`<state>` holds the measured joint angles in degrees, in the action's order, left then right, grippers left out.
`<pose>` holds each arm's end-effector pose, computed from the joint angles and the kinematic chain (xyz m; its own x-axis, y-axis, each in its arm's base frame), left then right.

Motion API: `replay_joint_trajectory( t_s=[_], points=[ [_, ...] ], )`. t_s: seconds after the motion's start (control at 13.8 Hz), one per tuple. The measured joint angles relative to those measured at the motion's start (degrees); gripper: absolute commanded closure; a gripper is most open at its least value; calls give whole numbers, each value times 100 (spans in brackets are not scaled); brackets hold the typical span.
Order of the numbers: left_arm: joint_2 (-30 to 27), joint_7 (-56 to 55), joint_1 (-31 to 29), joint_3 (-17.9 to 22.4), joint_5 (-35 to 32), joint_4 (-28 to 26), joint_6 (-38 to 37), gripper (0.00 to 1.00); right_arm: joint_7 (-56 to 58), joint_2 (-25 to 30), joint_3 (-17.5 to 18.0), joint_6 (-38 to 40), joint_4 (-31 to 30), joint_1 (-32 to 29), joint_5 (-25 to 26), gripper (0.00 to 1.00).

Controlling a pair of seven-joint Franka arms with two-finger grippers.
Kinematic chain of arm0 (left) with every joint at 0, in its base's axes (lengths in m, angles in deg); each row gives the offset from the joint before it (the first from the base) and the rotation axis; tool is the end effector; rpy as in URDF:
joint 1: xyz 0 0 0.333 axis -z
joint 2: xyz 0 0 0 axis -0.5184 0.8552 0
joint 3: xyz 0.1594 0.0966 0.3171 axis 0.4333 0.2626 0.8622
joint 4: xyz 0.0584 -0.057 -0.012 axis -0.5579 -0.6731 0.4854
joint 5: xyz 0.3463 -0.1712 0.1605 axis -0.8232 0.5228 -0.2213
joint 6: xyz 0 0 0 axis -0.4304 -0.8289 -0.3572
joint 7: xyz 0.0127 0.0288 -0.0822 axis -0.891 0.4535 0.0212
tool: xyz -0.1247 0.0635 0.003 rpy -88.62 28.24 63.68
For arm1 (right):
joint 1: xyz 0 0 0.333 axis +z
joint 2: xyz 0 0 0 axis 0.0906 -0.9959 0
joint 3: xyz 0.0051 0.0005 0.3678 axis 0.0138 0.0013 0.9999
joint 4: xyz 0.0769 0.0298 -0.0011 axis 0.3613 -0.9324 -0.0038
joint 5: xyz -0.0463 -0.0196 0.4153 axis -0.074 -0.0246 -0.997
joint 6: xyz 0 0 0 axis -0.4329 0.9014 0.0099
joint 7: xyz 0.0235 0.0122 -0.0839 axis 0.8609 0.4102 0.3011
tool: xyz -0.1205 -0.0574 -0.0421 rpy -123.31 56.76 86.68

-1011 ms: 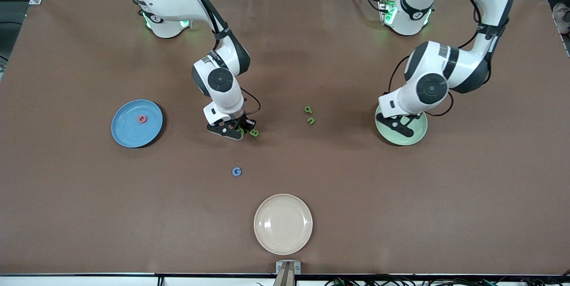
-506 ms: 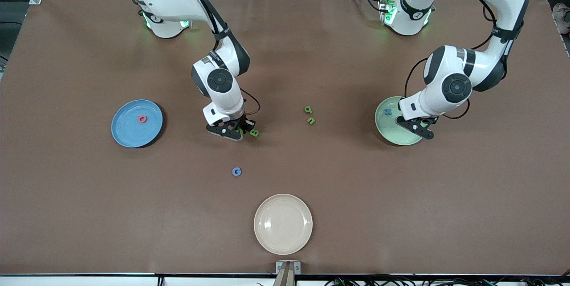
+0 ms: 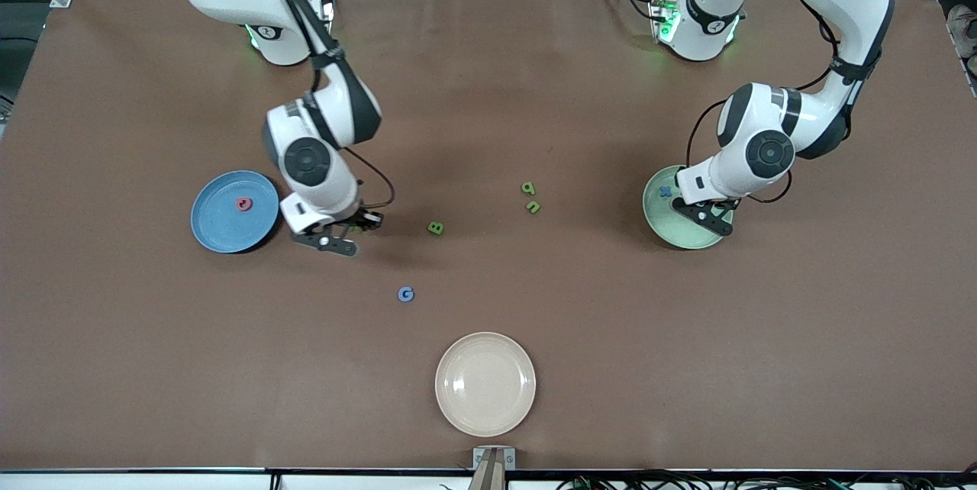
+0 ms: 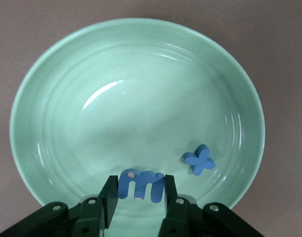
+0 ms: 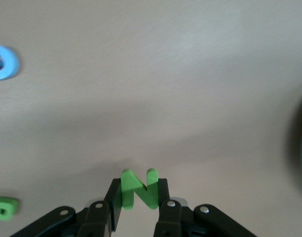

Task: Sort uppercase to blue plate, lowercase to green plate
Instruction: 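Drop the N on the blue plate while the left gripper releases the m, then grasp the green u with the left gripper while the right gripper grasps the B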

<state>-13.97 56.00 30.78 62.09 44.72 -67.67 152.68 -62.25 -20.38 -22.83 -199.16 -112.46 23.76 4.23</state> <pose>0.5084 -0.0972 0.1961 0.8354 -0.5127 -0.1982 -0.5137 -0.8565 0.0505 0.5745 0.2354 0.2534 0.9759 -0.2083 -0.0650 -0.2019 -0.9750 0.0924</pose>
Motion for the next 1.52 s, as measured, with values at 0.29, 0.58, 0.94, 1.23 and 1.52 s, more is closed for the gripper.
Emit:
replay_joint_trajectory(
  t_s=[0.29,0.58,0.94,1.23,1.52],
  points=[
    [24,-3,0,-6,0,-7,38,16,1816,930,-31,38,-992,-1052,60,99],
    [8,-11,4,-48,0,76,55,0,2676,1465,-36,-64,-1745,-1773,125,92],
    [-36,-1647,26,-689,0,630,-377,0,2675,1508,-7,-348,-2103,-1822,133,0],
    [118,-4265,420,-1091,0,1252,-504,0,2676,1508,-7,-387,-2102,-1938,136,0],
    [652,-6526,1141,-1099,0,2022,-505,0,2402,1509,98,-507,-2070,-1791,126,0]
  ],
)
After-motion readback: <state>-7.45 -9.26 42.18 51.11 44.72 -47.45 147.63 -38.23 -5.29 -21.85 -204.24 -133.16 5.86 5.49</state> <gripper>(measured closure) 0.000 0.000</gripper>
